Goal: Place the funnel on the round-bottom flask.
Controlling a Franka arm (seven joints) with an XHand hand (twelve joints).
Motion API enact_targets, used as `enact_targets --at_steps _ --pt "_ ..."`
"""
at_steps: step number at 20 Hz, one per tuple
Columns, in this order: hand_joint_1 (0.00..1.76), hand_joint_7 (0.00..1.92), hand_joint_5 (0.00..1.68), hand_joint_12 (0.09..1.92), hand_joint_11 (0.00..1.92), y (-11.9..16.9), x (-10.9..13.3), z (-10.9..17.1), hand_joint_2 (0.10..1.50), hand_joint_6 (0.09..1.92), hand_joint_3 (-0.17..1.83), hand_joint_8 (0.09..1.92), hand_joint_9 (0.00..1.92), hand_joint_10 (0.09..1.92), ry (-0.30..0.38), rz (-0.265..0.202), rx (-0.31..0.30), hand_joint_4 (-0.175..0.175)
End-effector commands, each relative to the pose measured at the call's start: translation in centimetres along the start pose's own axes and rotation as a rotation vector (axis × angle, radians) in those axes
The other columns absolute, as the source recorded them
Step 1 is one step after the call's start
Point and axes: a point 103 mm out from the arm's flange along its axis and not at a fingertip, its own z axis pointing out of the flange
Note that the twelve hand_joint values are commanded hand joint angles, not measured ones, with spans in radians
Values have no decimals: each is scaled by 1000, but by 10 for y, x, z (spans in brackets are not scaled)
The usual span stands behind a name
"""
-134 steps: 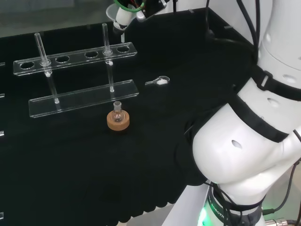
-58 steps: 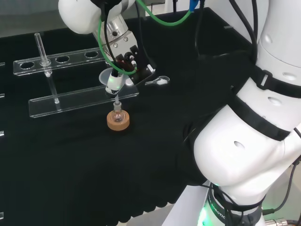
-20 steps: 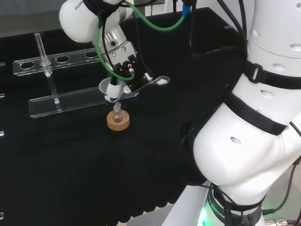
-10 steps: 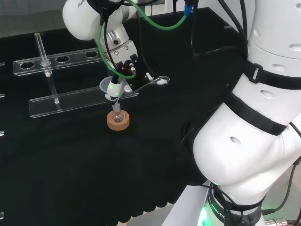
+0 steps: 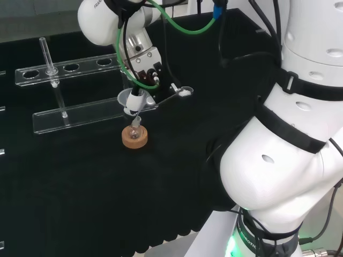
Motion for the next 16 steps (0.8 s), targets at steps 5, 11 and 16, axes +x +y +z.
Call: enact_targets --at_steps 5,11,16 --pt "705 474 457 1283 540 0 9 -4 726 644 578 794 754 600 -24 3 -7 -55" --pt "701 465 451 1289 530 -1 11 -4 721 609 581 789 741 608 -15 -8 -5 -54" --pt "699 445 442 1290 520 0 7 -1 717 592 582 782 727 607 -1 -21 -1 -54"
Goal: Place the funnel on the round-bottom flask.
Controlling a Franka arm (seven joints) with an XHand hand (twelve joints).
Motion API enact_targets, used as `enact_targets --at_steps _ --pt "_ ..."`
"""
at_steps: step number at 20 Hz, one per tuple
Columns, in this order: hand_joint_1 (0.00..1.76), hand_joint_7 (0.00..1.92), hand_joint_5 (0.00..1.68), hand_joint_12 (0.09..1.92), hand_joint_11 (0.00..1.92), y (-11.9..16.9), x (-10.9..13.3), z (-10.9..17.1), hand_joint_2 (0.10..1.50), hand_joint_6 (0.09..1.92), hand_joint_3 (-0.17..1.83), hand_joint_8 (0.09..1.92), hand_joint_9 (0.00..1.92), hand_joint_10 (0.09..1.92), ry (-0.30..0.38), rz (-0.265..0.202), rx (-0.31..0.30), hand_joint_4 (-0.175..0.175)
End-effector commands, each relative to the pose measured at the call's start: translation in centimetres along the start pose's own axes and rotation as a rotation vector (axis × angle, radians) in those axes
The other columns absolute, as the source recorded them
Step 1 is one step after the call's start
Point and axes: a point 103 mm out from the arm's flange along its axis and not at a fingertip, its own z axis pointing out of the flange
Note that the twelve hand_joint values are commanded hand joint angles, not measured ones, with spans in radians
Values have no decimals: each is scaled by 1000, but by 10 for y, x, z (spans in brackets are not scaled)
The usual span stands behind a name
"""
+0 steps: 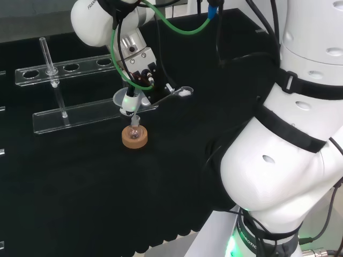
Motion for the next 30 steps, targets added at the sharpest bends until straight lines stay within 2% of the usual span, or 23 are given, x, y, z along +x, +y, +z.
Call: enact_targets --at_steps 1,7,13,18,20,30 --pt "698 441 439 1290 518 0 0 2 716 588 582 781 723 607 -4 0 9 -54" --pt "694 423 443 1298 508 0 -3 7 713 548 586 780 707 618 -6 -12 5 -54" --pt "692 419 446 1297 506 1 11 5 712 535 586 779 703 620 -15 -16 11 -53" --pt "691 418 447 1298 505 2 4 8 712 527 586 777 702 621 -15 -24 12 -53" --pt "690 417 448 1298 505 2 13 5 712 524 586 776 701 621 -37 -14 17 -53" --pt "689 415 450 1299 505 6 7 7 712 510 585 774 699 621 -11 -34 8 -53"
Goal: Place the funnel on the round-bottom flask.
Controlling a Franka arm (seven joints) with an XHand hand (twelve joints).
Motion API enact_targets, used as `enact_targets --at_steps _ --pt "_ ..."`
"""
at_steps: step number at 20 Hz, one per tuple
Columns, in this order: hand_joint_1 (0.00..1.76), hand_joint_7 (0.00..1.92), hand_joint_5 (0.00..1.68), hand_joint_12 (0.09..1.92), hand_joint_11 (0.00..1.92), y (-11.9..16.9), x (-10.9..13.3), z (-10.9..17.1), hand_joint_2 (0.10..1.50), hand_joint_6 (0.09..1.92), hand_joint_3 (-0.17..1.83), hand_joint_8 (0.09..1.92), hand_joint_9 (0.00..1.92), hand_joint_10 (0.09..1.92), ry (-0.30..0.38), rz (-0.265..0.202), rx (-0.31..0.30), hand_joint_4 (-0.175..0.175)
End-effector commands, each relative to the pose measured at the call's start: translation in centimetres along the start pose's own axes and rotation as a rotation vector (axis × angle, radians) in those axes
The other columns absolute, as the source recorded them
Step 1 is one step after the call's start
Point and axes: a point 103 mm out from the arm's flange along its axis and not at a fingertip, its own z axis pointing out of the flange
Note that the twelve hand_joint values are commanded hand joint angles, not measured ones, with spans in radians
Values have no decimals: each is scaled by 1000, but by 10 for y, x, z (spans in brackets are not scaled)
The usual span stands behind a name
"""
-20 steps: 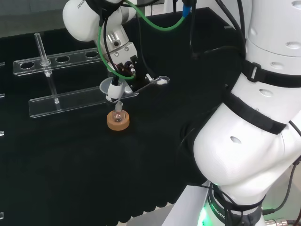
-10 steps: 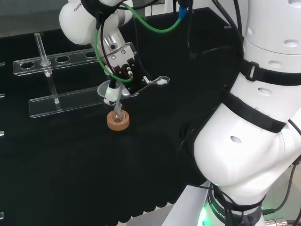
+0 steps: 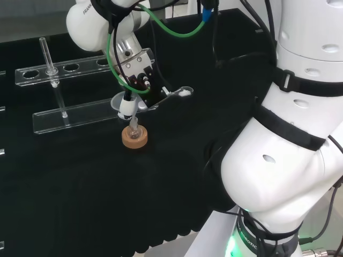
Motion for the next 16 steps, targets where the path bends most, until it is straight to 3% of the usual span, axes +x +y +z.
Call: enact_targets --at_steps 1,16 --pt "689 414 450 1299 505 2 3 -1 712 508 585 774 699 621 -5 -24 -5 -53" --pt "687 410 453 1300 503 7 6 -4 714 491 584 770 698 620 -16 1 13 -54"
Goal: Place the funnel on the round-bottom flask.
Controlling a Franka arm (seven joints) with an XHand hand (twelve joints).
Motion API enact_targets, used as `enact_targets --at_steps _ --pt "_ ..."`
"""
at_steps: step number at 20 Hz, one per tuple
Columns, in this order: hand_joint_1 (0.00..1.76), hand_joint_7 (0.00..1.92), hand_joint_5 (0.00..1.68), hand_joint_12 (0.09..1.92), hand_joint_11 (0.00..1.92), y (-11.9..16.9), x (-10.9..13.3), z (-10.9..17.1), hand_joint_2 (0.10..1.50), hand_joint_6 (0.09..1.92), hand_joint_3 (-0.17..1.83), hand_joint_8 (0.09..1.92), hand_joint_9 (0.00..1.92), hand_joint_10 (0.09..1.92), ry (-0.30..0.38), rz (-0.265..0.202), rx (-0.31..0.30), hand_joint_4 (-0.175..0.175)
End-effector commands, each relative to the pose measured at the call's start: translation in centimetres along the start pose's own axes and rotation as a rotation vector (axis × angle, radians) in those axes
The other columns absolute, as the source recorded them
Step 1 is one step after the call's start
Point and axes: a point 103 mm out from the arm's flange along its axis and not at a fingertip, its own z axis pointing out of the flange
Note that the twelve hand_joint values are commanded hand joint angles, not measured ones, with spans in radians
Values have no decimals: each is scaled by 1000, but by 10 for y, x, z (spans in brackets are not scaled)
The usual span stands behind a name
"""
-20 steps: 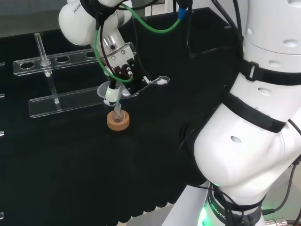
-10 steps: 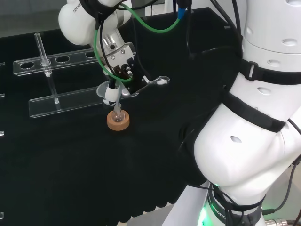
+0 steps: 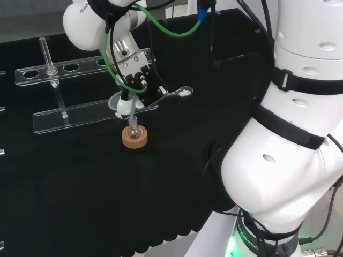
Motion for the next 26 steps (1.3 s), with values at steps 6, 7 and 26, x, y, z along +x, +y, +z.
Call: enact_targets --at_steps 6,7,26 --pt "687 409 453 1300 503 10 -10 4 714 485 583 770 697 620 15 6 21 -54" --pt "687 408 453 1300 503 9 -11 5 714 484 583 770 697 620 18 7 16 -54" --pt "501 147 320 1397 359 2 -12 14 605 87 423 709 498 678 62 -46 20 -37"
